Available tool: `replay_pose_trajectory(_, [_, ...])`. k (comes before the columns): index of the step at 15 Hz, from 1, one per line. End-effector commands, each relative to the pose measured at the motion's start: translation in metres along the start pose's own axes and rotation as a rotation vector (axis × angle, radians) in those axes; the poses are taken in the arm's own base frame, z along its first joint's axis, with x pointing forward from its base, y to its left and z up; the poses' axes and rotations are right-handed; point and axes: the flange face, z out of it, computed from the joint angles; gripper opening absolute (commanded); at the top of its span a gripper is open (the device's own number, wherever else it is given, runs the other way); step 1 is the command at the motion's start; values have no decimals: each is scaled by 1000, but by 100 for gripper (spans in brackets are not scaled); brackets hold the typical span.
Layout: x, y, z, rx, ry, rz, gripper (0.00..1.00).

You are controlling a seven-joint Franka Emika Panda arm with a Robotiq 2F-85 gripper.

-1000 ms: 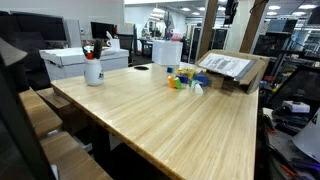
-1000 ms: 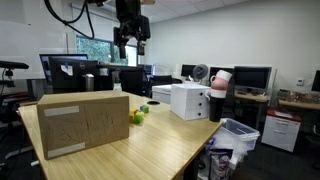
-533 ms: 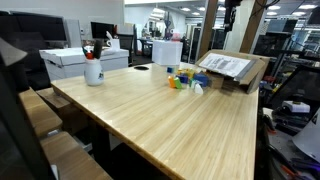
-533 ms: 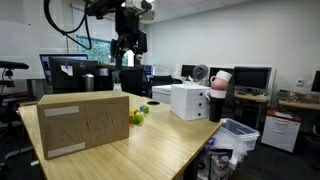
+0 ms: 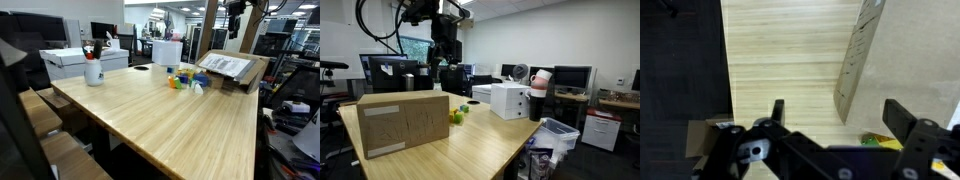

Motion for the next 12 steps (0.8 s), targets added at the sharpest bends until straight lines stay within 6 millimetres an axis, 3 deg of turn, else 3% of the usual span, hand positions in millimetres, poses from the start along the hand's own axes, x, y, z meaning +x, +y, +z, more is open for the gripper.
replay_pose_trajectory(1, [-11,-2,13,7,31,47,100])
replay_pose_trajectory(12, [-16,-14,45,9,-22,45,100])
